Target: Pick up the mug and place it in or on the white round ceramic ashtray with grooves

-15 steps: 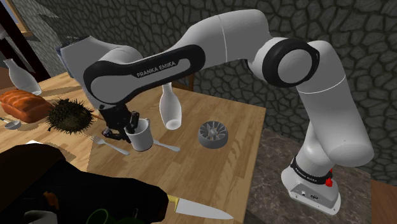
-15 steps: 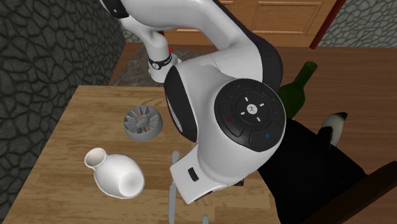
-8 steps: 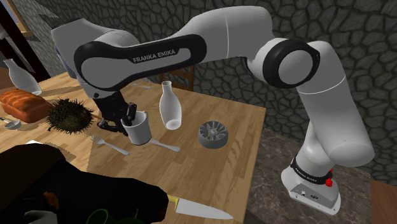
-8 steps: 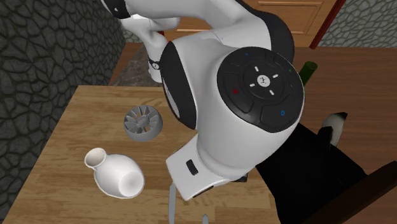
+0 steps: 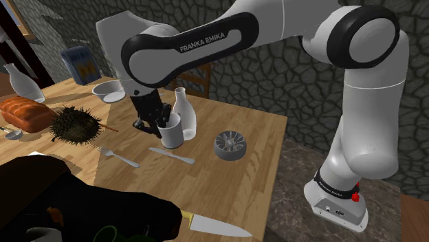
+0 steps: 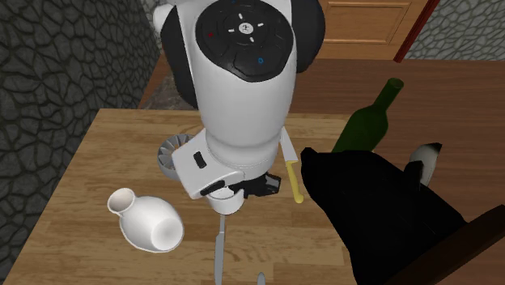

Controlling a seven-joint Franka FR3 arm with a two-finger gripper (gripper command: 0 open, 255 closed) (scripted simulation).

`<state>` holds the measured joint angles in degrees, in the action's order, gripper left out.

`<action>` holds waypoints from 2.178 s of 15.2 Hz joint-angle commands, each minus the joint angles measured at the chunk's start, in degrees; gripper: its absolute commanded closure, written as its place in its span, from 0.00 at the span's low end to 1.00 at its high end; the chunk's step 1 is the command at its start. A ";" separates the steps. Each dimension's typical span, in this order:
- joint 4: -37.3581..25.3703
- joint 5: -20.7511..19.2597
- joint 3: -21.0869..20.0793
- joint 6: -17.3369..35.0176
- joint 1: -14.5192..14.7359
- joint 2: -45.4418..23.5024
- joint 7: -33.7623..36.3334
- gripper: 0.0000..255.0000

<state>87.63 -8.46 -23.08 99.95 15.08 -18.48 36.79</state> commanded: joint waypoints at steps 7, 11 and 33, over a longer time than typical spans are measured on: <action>21.71 6.47 2.04 5.19 -6.70 18.24 -9.14 1.00; 30.18 8.88 4.35 6.02 -8.51 26.48 -14.26 1.00; 51.28 10.15 8.84 18.38 -10.48 35.57 -21.92 1.00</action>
<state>138.56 1.74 -14.18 117.60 4.62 17.45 14.80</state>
